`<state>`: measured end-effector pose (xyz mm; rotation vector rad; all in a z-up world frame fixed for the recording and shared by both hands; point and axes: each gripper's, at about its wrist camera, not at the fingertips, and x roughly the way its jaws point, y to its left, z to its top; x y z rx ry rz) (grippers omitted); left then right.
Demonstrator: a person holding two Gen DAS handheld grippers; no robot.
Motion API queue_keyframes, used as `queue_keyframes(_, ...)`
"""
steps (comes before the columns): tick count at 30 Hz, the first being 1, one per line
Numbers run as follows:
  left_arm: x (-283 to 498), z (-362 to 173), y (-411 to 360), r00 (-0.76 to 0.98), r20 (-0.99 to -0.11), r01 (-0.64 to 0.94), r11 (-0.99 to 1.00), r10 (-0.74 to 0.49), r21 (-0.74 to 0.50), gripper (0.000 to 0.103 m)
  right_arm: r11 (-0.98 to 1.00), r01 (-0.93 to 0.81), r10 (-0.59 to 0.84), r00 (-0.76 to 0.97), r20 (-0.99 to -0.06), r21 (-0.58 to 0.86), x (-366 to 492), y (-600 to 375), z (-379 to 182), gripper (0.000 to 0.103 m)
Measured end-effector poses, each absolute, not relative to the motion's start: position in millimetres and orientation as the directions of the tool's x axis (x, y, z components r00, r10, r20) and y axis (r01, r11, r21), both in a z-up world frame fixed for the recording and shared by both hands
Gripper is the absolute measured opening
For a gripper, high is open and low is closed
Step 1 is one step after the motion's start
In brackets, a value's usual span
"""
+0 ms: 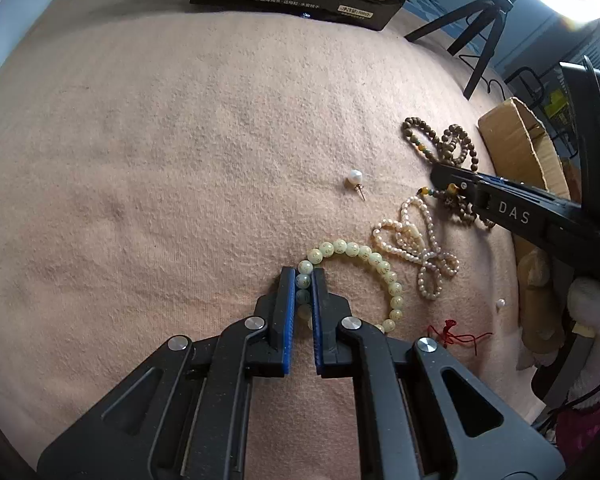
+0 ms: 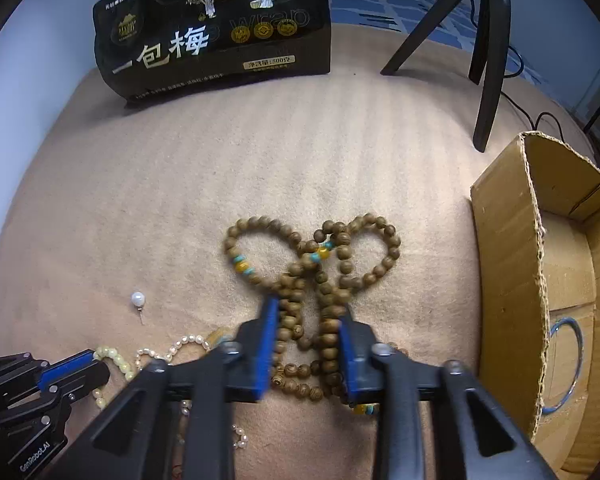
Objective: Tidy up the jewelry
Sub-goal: 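Grasp the brown wooden bead strand with the right tool while the left grasps the cream bracelet, then lift both bead strands into the box and open the left tool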
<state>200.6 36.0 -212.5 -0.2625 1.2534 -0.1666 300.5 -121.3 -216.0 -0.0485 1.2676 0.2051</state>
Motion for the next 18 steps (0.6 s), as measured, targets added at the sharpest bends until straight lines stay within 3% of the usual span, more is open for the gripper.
queue_keyframes(18,179.7,-155.8,47.2,0.408,-0.851,-0.004,0.931,-0.331,-0.364,0.005,0.967,-0.204,0.219,0.372,-0.902,0.151,274.3,-142.1,-154.2,0.016)
